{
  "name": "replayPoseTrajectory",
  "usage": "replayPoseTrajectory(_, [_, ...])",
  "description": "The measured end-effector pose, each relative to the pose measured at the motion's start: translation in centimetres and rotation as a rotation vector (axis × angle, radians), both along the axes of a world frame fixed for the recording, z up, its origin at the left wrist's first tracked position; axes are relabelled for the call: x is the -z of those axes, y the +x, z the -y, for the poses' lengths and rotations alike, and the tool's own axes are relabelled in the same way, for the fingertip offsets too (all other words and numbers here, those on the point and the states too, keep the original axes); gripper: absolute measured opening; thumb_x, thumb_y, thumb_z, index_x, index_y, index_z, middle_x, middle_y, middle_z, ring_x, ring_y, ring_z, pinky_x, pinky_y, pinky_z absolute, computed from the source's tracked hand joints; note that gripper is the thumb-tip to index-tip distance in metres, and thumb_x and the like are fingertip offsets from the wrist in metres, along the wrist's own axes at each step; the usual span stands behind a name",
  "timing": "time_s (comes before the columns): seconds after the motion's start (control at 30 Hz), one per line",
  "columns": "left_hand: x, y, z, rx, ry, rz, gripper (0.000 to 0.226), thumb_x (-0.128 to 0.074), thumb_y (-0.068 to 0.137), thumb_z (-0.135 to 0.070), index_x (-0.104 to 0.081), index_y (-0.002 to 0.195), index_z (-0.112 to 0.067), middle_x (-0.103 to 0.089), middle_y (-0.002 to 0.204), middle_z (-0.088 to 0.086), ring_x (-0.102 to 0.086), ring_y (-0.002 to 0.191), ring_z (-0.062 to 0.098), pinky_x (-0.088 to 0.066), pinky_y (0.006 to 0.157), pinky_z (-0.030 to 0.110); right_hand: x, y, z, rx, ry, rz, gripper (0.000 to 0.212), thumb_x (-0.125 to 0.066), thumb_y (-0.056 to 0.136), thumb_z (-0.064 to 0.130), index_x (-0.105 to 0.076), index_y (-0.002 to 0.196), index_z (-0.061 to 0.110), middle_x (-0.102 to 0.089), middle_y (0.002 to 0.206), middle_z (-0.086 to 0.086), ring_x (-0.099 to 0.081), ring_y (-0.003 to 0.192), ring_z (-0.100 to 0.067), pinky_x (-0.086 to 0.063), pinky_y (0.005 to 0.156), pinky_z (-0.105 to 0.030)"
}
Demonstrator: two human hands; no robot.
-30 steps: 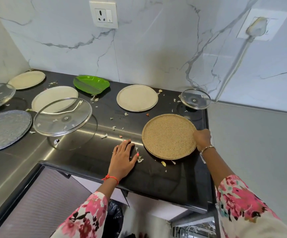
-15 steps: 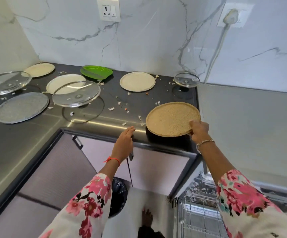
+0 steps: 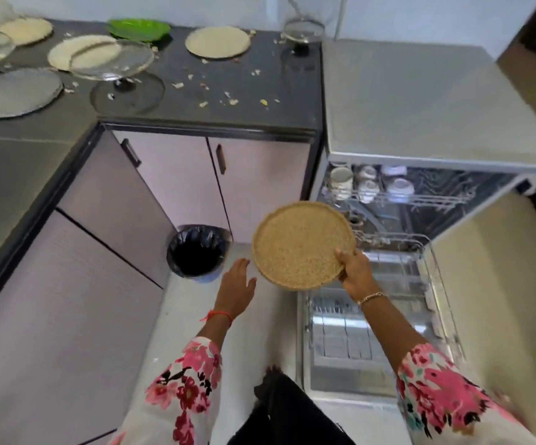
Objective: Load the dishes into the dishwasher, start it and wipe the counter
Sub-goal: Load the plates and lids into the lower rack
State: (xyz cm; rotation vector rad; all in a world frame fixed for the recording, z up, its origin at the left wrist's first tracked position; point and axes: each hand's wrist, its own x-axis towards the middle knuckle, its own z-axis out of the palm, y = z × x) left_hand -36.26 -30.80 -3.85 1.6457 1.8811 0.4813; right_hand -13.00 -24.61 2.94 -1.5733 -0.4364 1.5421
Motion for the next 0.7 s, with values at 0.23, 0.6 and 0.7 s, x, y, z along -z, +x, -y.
replayPoseTrajectory(0.23, [3.6,7.8,6.4,0.143,-0.15,-0.015,0.049,-0.047,0.095,-0.015,-0.031,0.14,-0.001,-0.031,0.148,0.016,-0.028,0.139,0.025,-0.022,0.114,0.036,6.1,10.2,9.0,0.101,-0.133,0.153,0.035,-0.046,0.092,-0.001,-0.051,0.125,0.013,-0.053,0.128,-0.019,-0.052,0.114,-0.04,-0.044,0.094,-0.06])
replayPoseTrajectory(0.6, [8.5,24.7,1.1,0.16,-0.245,0.031,0.047,-0.044,0.095,-0.008,-0.033,0.14,-0.002,-0.029,0.149,0.014,-0.027,0.139,0.027,-0.018,0.114,0.027,10.4,29.8,5.8,0.071,-0.087,0.522,0.035,-0.05,0.087,-0.002,-0.054,0.121,-0.002,-0.06,0.112,-0.018,-0.057,0.099,-0.03,-0.051,0.083,-0.04])
replayPoseTrajectory(0.7, [11.1,27.7,-1.9,0.142,-0.233,0.016,0.046,-0.046,0.093,-0.004,-0.036,0.138,0.0,-0.03,0.148,0.016,-0.029,0.138,0.029,-0.018,0.112,0.026,12.8,33.9,1.6,-0.039,-0.007,0.646,0.027,-0.047,0.081,-0.005,-0.059,0.105,-0.007,-0.062,0.094,-0.015,-0.055,0.086,-0.025,-0.044,0.068,-0.027])
